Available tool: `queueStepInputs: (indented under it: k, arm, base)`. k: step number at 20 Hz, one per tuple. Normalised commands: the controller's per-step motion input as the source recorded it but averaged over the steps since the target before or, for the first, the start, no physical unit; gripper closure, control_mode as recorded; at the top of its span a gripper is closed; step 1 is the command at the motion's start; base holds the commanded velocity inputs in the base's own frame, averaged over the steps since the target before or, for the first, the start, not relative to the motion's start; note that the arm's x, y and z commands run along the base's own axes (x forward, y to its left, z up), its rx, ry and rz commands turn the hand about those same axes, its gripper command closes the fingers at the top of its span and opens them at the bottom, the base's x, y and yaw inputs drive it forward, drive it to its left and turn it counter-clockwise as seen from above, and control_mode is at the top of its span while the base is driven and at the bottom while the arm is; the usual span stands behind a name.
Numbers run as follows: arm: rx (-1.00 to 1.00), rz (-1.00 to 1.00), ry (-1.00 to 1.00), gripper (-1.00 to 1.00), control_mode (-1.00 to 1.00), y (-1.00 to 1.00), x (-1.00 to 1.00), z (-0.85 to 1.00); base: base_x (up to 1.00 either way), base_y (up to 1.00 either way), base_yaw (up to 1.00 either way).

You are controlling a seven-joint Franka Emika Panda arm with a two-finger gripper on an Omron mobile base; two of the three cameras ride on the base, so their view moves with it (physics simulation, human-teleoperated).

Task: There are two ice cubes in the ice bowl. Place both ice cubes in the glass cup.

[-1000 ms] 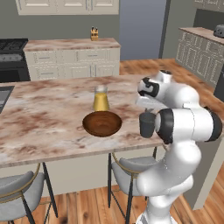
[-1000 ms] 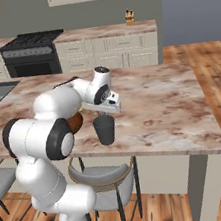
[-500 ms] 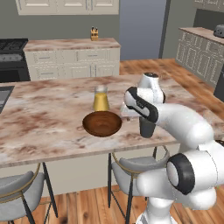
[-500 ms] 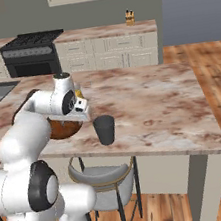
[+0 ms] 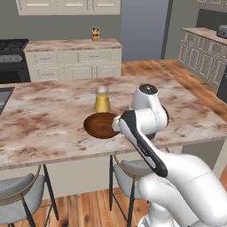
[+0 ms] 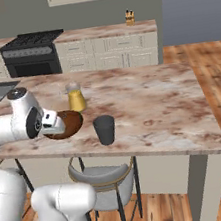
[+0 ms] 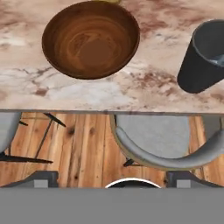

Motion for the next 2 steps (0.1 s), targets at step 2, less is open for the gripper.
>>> queueStepInputs:
  k: [2]
  arm:
    - [0.0, 0.0, -0.46, -1.0, -1.0, -0.14, -1.0, 0.09]
  base:
    - [0.0, 0.0, 0.0]
